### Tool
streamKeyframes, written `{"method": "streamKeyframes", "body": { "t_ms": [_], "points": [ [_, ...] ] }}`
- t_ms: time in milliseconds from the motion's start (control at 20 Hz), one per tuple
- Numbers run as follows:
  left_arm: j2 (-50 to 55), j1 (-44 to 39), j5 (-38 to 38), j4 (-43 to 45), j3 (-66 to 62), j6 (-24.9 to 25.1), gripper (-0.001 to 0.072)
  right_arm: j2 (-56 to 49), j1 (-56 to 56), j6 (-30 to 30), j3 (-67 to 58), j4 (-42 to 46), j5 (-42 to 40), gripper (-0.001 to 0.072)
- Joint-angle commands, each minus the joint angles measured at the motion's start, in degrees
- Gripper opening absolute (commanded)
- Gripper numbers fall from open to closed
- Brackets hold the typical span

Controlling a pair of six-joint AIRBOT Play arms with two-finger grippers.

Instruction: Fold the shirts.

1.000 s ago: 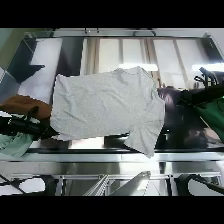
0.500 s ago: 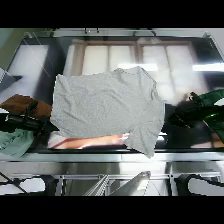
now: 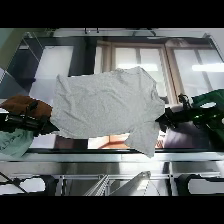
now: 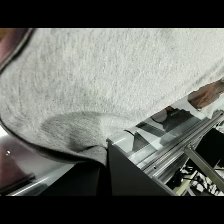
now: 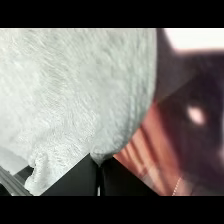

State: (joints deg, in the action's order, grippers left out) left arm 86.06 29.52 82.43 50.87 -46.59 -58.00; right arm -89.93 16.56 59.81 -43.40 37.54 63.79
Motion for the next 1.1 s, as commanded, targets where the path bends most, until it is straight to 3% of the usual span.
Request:
{"method": "streamKeyframes", "body": {
  "t_ms": [0, 100, 250, 500, 650, 800, 900, 1050],
  "points": [
    [-0.02, 0.04, -0.37, -0.5, -0.15, -0.04, 0.0013, -0.35, 0.31, -5.44, -1.4, -5.51, 1.73, 0.001],
    [-1.16, 0.63, 0.2, -6.03, -0.17, 1.33, 0.0013, 1.97, 2.67, -8.26, -3.52, -9.88, 9.03, 0.0009],
    [-7.63, 2.95, 4.07, -23.98, -0.28, 8.17, 0.0012, 11.21, 7.82, -11.69, -6.93, -19.39, 18.56, 0.0008],
    [-24.13, 4.31, 16.02, -44.61, -9.22, 10.01, 0.0013, 34.25, 14.58, -11.89, -14.88, -31.34, 22.32, 0.0009],
    [-35.45, 5.18, 17.75, -52.19, -17.97, 10.08, 0.0013, 49.07, 17.05, -12.98, -17.22, -33.27, 15.37, 0.001],
    [-43.1, 11.89, 13.75, -58.31, -27.39, 9.81, 0.0014, 62.07, 21.97, -15.67, -18.91, -32.76, 0.39, 0.001],
    [-45.24, 19.85, 13.16, -63.49, -33.03, 8.7, 0.0014, 66.88, 24.3, -17.81, -21.55, -28.09, -8.15, 0.001],
    [-41.99, 27.87, 12.5, -64.46, -40.52, 5.49, 0.0015, 65.66, 24.65, -19.61, -28.0, -22.05, -10.32, 0.001]
  ]
}}
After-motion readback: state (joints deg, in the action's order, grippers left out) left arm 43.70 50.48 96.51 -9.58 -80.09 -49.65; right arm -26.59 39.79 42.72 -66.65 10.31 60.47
